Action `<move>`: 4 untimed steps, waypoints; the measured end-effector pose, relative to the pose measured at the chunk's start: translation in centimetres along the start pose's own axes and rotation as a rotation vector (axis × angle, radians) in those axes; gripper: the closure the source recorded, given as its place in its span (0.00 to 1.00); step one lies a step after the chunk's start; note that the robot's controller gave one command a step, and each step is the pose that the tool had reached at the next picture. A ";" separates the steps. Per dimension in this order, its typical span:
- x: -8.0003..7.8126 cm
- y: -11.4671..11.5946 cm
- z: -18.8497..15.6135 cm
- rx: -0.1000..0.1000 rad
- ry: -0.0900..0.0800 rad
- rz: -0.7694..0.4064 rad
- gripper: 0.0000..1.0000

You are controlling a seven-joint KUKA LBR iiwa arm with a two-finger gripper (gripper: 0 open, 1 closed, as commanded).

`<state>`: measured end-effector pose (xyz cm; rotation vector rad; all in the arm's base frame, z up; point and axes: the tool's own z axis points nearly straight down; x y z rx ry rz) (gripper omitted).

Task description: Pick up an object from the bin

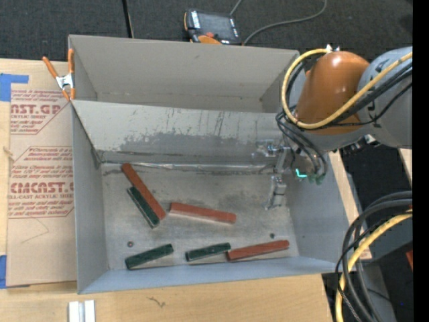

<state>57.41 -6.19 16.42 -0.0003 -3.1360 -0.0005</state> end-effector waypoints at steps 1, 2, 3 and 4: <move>5.9 1.8 9.0 -0.002 0.005 0.074 0.00; 6.4 10.5 9.4 -0.002 -0.009 -0.120 0.00; 6.4 10.2 9.5 0.000 -0.006 -0.116 1.00; 6.1 16.1 -4.9 -0.003 -0.015 -0.081 1.00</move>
Offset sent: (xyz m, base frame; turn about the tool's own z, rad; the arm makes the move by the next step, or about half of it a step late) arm -0.0550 0.0158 -0.0840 0.0749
